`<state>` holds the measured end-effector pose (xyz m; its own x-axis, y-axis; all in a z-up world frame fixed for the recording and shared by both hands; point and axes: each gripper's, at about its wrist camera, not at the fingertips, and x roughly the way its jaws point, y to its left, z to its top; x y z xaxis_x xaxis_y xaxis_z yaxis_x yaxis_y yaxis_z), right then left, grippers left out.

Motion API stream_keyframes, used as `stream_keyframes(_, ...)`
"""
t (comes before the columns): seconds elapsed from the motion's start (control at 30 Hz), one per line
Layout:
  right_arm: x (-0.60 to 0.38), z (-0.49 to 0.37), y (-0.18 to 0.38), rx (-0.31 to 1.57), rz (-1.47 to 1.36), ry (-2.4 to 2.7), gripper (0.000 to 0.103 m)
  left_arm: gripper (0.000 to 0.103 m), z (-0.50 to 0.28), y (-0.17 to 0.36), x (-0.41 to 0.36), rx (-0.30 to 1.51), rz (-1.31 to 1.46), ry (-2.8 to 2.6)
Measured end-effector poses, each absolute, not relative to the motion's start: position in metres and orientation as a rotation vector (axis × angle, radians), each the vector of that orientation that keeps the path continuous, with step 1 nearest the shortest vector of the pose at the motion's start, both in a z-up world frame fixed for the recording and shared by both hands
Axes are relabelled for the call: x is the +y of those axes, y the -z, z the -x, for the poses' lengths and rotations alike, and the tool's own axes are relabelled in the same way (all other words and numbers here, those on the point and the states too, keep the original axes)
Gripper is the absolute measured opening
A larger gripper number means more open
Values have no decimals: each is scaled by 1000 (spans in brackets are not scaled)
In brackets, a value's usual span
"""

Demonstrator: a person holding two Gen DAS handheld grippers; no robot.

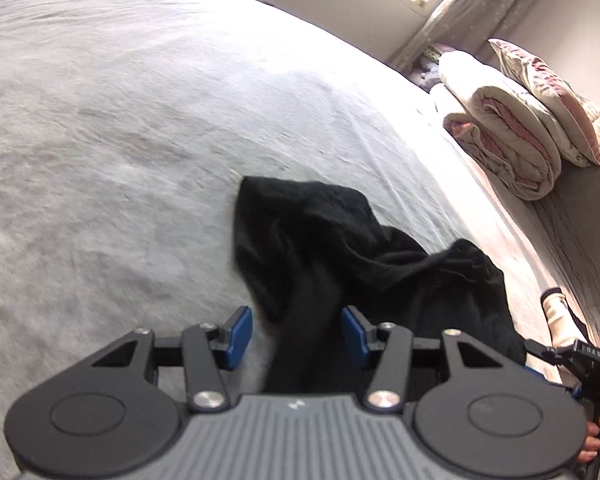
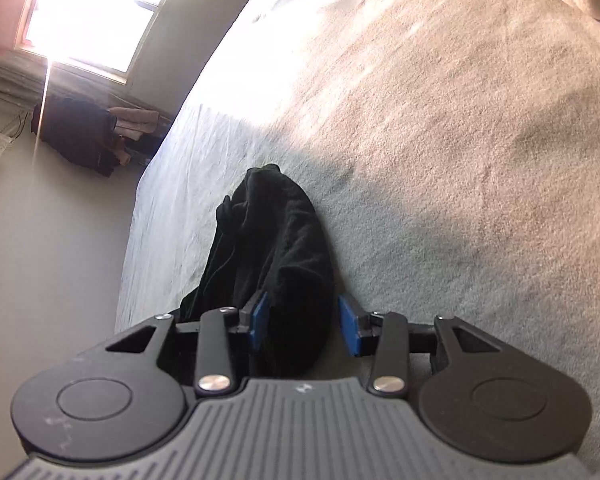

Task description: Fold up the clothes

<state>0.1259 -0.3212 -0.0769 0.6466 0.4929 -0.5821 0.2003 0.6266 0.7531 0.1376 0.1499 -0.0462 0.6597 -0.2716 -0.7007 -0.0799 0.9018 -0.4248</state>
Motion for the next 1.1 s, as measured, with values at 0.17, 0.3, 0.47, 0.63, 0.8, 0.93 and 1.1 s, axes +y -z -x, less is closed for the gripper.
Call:
stream_keyframes(0.17,-331,-147,86,848,-1016,-189,43,53,-174,54,175,859,482,50)
stream_keyframes(0.3,-327,-155,85,840,-1003,-188,43,40,-186,58,164,865,448,51)
stream_keyframes(0.47,-321,-163,75,849,-874,-166,11,0,-200,61,168,888,463,42)
stream_keyframes(0.63,-325,-168,54,800,-715,-82,7,0,-208,35,178,798,268,-89)
stream_keyframes(0.8,-328,-175,34,741,-545,2,1,0,-221,3,188,683,109,-212)
stream_keyframes(0.93,-327,-180,26,728,-468,-3,2,0,-240,-4,194,702,45,-266)
stream_keyframes(1.1,-312,-193,32,748,-412,-61,15,14,-243,3,198,751,83,-234)
